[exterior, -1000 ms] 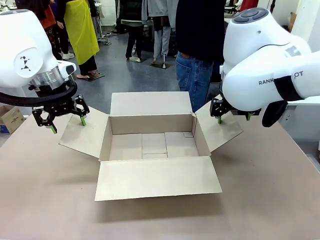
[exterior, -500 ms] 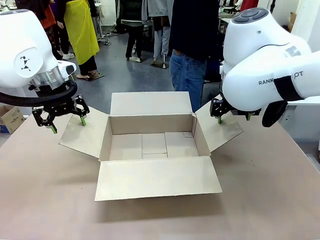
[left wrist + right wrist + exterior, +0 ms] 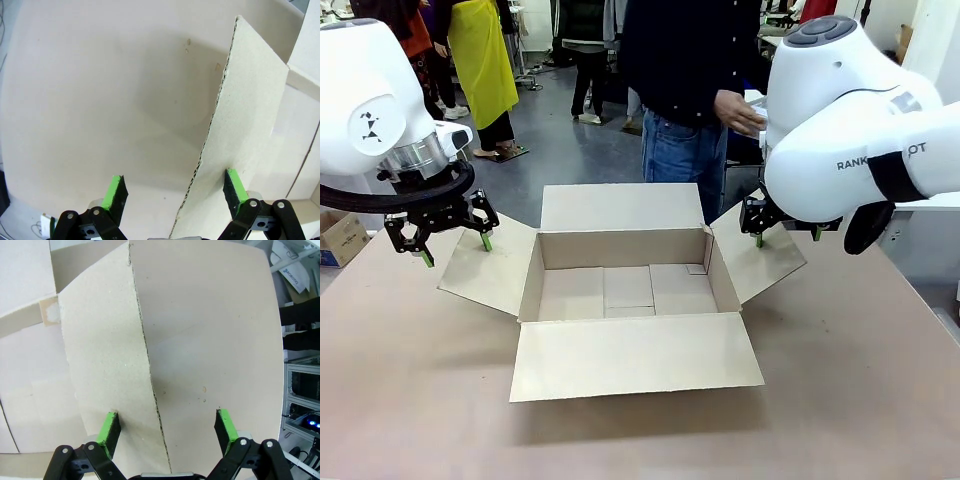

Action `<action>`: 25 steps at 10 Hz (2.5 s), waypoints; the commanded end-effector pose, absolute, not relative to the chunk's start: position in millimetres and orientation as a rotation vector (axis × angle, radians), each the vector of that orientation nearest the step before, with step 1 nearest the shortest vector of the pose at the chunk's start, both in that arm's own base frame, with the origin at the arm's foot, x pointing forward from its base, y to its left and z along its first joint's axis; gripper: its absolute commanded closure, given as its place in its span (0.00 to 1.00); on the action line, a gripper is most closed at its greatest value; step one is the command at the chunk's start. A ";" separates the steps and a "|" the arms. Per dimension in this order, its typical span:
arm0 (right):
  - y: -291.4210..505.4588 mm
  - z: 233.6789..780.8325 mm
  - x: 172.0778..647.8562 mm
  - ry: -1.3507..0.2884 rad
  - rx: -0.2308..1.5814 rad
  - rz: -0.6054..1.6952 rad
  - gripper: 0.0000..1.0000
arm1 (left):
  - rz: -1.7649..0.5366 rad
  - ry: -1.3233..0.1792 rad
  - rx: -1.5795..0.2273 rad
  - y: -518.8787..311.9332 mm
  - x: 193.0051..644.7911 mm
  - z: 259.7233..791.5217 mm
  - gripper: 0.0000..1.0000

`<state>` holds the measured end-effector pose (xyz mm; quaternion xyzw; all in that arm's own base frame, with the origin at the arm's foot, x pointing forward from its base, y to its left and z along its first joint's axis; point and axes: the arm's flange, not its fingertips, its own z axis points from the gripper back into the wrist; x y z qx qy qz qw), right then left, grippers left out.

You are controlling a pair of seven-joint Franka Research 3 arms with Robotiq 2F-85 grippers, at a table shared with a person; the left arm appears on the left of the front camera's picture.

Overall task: Pack the gift set into the box.
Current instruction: Lift both hands away from the flaps of the Package Box.

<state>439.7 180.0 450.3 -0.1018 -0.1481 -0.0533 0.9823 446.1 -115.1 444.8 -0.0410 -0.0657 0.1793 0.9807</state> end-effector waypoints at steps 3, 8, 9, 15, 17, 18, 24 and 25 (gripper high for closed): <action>179.4 452.7 441.5 -0.306 -0.223 -0.111 0.00 | 0.376 -0.134 -0.067 -115.2 445.0 447.3 0.00; 179.4 452.7 441.5 -0.306 -0.223 -0.111 0.00 | 0.376 -0.134 -0.067 -115.2 445.0 447.3 0.00; 179.4 452.7 441.5 -0.306 -0.223 -0.111 0.00 | 0.376 -0.134 -0.067 -115.2 445.0 447.3 0.00; 179.4 452.7 441.5 -0.306 -0.223 -0.111 0.00 | 0.376 -0.134 -0.067 -115.2 445.0 447.3 0.00; 179.4 452.7 441.5 -0.306 -0.223 -0.111 0.00 | 0.376 -0.134 -0.067 -115.2 445.0 447.3 0.00; 179.4 452.7 441.5 -0.306 -0.223 -0.111 0.00 | 0.376 -0.134 -0.067 -115.2 445.0 447.3 0.00; 179.4 452.7 441.5 -0.306 -0.223 -0.111 0.00 | 0.376 -0.134 -0.067 -115.2 445.0 447.3 0.00; 179.4 452.7 441.5 -0.306 -0.223 -0.111 0.00 | 0.376 -0.134 -0.067 -115.2 445.0 447.3 0.00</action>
